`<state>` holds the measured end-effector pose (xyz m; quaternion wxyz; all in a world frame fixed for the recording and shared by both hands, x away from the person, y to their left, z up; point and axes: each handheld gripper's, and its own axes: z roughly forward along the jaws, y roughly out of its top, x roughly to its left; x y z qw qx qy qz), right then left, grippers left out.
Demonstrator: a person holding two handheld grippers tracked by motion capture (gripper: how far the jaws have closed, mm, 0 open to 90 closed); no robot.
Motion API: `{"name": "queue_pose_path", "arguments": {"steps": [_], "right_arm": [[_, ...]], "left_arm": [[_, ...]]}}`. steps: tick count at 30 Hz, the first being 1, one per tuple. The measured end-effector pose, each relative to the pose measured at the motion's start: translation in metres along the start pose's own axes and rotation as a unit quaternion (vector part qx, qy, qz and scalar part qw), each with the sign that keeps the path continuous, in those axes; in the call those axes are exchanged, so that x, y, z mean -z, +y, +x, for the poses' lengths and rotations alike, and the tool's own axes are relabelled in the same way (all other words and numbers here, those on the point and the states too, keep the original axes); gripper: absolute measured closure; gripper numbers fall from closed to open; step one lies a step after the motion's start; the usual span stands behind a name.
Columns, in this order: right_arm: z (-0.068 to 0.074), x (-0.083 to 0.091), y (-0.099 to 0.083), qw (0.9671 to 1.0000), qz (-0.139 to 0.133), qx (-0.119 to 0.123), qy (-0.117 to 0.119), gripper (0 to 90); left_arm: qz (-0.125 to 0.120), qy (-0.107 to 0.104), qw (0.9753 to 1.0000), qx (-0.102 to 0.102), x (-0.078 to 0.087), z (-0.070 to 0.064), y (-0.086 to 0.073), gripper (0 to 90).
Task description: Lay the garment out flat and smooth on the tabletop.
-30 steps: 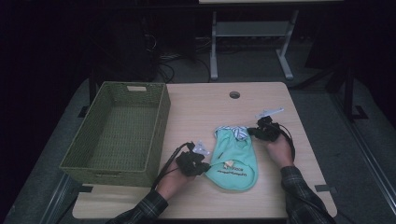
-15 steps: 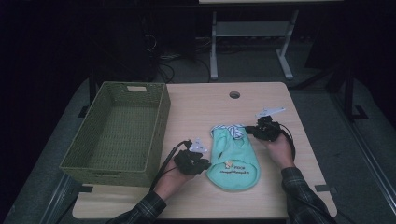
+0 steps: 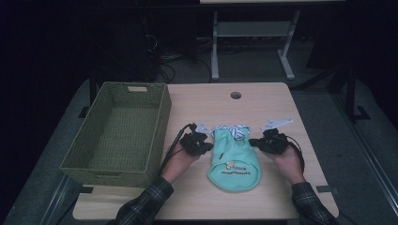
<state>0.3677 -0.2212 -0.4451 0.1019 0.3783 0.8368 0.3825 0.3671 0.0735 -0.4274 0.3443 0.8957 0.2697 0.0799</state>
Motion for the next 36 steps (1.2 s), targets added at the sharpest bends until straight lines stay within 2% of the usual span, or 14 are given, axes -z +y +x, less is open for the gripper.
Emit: {"name": "queue_pose_path", "arguments": {"steps": [2,5,6,10,12,13,16,21,26,30,34,36], "right_arm": [[0.004,0.000,-0.003,1.0000,0.004,0.000,0.005,89.8],[0.008,0.001,-0.007,0.9999,0.011,0.004,0.007,89.8],[0.014,0.003,-0.011,0.9998,0.016,0.008,0.007,89.8],[0.020,0.006,-0.017,0.9996,0.023,0.010,0.010,89.8],[0.024,0.007,-0.022,0.9994,0.032,0.011,0.010,89.8],[0.024,0.007,-0.022,0.9994,0.032,0.011,0.010,89.8],[0.026,0.007,-0.031,0.9989,0.043,0.013,0.007,89.8],[0.023,0.006,-0.036,0.9985,0.054,0.012,0.006,89.8],[0.023,0.005,-0.036,0.9984,0.055,0.016,0.004,89.9],[0.024,0.005,-0.036,0.9984,0.055,0.013,0.005,89.8],[0.025,0.006,-0.037,0.9983,0.056,0.011,0.007,89.8],[0.025,0.007,-0.038,0.9982,0.056,0.018,0.006,89.8]], "left_arm": [[-0.008,0.000,1.0000,0.001,-0.007,0.008,0.010,89.6],[-0.010,0.000,0.9999,0.003,-0.012,0.014,0.017,89.6],[-0.009,0.005,0.9999,0.002,-0.019,0.020,0.023,89.6],[-0.003,0.015,0.9999,0.002,-0.033,0.028,0.030,89.6],[0.003,0.026,0.9996,-0.007,-0.042,0.032,0.035,89.6],[0.003,0.026,0.9996,-0.007,-0.042,0.032,0.035,89.6],[0.000,0.031,0.9995,-0.001,-0.055,0.036,0.038,89.6],[0.024,0.046,0.9987,-0.001,-0.068,0.046,0.035,89.7],[0.027,0.045,0.9986,-0.002,-0.066,0.046,0.030,89.7],[0.026,0.025,0.9991,0.021,-0.056,0.046,0.018,89.7],[0.031,0.022,0.9988,0.031,-0.047,0.040,0.009,89.8],[0.036,0.022,0.9986,0.031,-0.042,0.035,0.005,89.8]]}}
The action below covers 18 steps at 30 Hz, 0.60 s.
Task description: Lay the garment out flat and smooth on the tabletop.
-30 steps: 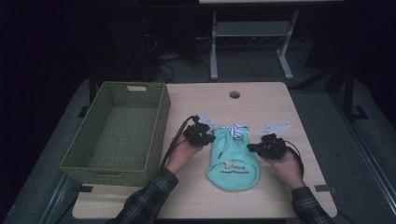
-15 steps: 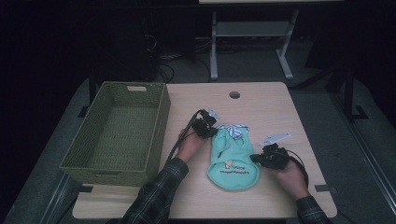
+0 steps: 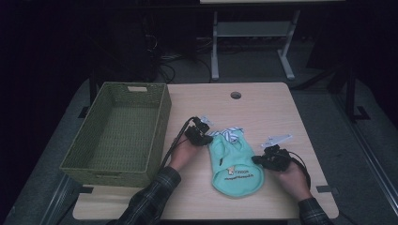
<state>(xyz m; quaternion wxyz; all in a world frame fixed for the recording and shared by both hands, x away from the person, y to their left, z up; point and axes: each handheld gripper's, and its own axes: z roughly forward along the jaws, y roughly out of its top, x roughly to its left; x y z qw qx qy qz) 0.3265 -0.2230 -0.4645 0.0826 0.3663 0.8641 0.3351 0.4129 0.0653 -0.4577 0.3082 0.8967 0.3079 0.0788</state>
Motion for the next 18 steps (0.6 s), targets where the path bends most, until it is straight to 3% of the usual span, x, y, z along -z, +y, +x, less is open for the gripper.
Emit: {"name": "queue_pose_path", "arguments": {"steps": [10,18], "right_arm": [[0.001,0.004,-0.005,1.0000,0.001,-0.002,-0.005,89.8],[-0.004,0.003,-0.004,0.9999,-0.003,-0.002,-0.016,89.8]], "left_arm": [[0.022,-0.003,0.9992,-0.032,0.020,-0.033,-0.022,89.7],[0.023,-0.028,0.9982,-0.047,0.030,-0.056,-0.038,89.8]]}}
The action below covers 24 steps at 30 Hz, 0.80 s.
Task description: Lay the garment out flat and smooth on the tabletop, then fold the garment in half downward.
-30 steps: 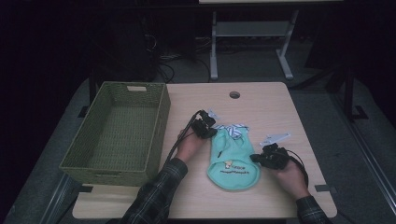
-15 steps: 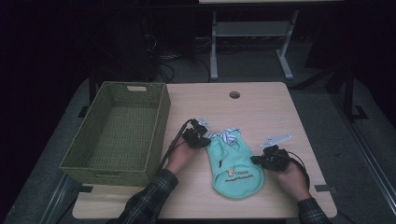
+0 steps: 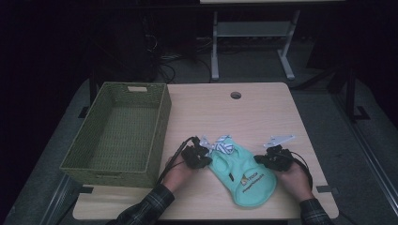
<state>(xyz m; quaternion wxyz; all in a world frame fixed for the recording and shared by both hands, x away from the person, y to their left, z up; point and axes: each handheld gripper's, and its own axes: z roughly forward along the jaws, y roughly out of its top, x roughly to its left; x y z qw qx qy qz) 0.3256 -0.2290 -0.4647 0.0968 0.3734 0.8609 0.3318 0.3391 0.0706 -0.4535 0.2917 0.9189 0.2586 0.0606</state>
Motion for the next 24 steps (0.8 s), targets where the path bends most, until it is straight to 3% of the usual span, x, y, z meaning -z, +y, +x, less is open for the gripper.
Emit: {"name": "queue_pose_path", "arguments": {"steps": [3,5,9,13,22,24], "right_arm": [[0.001,0.000,0.000,1.0000,0.000,0.000,-0.001,89.8],[0.001,0.000,0.000,1.0000,0.000,0.000,-0.001,89.8],[0.001,0.001,0.001,1.0000,-0.004,0.003,0.002,89.8],[0.005,0.003,0.004,0.9998,-0.016,0.005,0.012,89.8],[0.024,0.006,0.010,0.9988,-0.027,0.025,0.032,89.8],[0.028,0.004,0.011,0.9984,-0.029,0.028,0.038,89.8]], "left_arm": [[-0.004,-0.007,1.0000,-0.003,0.001,-0.003,-0.001,89.7],[-0.019,-0.015,0.9997,0.006,0.004,-0.002,0.000,89.6],[-0.033,-0.011,0.9993,0.010,0.011,0.001,0.001,85.0],[-0.056,0.002,0.9980,0.029,0.020,0.011,0.000,71.2],[-0.061,0.019,0.9965,0.054,0.016,0.026,-0.004,47.8],[-0.055,0.011,0.9969,0.055,0.012,0.027,-0.005,46.5]]}}
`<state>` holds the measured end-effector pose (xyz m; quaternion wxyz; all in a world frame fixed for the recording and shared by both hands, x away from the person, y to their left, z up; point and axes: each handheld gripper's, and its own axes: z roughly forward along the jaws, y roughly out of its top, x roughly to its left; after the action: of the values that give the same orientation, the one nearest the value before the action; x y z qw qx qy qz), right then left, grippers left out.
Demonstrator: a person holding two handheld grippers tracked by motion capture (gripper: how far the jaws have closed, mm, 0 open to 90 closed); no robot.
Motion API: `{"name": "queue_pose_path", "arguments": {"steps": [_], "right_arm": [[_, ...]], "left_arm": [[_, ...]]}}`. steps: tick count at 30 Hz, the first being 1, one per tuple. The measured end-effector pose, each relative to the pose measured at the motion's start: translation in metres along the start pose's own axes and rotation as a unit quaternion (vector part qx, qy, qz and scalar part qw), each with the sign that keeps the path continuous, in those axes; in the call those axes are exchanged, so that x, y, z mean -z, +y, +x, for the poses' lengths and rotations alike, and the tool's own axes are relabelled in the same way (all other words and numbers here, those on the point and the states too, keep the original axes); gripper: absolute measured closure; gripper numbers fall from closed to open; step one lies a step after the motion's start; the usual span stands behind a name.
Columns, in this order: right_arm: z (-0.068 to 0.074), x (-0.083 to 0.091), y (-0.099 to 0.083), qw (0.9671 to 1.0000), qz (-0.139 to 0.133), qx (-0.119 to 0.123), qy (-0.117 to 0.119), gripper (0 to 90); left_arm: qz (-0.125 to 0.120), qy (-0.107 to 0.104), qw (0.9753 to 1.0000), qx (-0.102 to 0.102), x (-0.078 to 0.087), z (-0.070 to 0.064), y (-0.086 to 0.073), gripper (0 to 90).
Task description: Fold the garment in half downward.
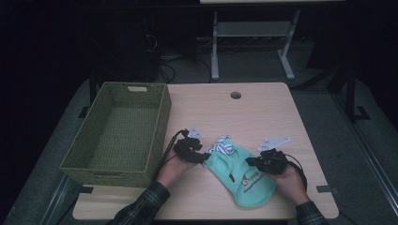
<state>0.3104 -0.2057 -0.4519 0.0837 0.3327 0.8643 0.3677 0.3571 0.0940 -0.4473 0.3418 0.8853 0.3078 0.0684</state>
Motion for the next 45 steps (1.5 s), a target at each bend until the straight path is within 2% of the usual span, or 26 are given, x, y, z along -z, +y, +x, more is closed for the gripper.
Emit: {"name": "queue_pose_path", "arguments": {"steps": [7,10,13,18,22,25,26,34,38,39,40,42,44,45], "right_arm": [[0.011,-0.005,0.005,0.9999,-0.003,0.009,0.014,89.8],[0.013,-0.007,0.006,0.9998,-0.005,0.014,0.015,89.8],[0.017,-0.009,0.010,0.9996,-0.010,0.017,0.018,89.8],[0.020,-0.014,0.015,0.9993,-0.017,0.016,0.029,89.7],[0.023,-0.025,0.016,0.9992,0.000,0.023,0.031,89.8],[0.022,-0.032,0.015,0.9990,0.016,0.033,0.024,89.8],[0.022,-0.033,0.014,0.9991,0.022,0.029,0.023,89.8],[0.021,-0.035,0.013,0.9989,0.028,0.032,0.021,89.7],[0.021,-0.035,0.014,0.9989,0.029,0.032,0.021,89.7],[0.021,-0.035,0.014,0.9988,0.029,0.032,0.021,89.7],[0.021,-0.035,0.014,0.9988,0.030,0.031,0.022,89.7],[0.021,-0.035,0.014,0.9988,0.031,0.031,0.022,89.8],[0.021,-0.035,0.015,0.9988,0.034,0.030,0.022,89.8],[0.021,-0.035,0.015,0.9987,0.034,0.030,0.022,89.8]], "left_arm": [[0.019,-0.018,0.9997,-0.005,-0.011,-0.005,-0.002,43.9],[0.027,-0.015,0.9994,-0.013,-0.014,-0.007,-0.002,44.2],[0.030,-0.001,0.9991,-0.030,-0.015,-0.011,-0.002,45.9],[0.031,0.008,0.9988,-0.037,-0.015,-0.013,-0.002,53.7],[0.032,0.006,0.9986,-0.041,-0.014,-0.013,-0.001,62.2],[0.030,0.001,0.9988,-0.037,-0.014,-0.013,-0.001,71.5],[0.031,-0.002,0.9989,-0.036,-0.015,-0.013,-0.001,73.2],[0.032,-0.007,0.9989,-0.035,-0.014,-0.012,0.001,80.0],[0.023,-0.010,0.9994,-0.026,-0.011,-0.011,0.003,80.6],[0.006,-0.017,0.9997,-0.018,-0.004,-0.010,0.006,80.8],[0.000,-0.017,0.9997,-0.015,-0.002,-0.010,0.008,80.8],[-0.006,-0.019,0.9997,-0.013,0.000,-0.010,0.009,80.9],[-0.033,-0.019,0.9992,-0.011,0.010,-0.010,0.012,81.0],[-0.036,-0.023,0.9990,-0.012,0.013,-0.010,0.013,81.0]]}}
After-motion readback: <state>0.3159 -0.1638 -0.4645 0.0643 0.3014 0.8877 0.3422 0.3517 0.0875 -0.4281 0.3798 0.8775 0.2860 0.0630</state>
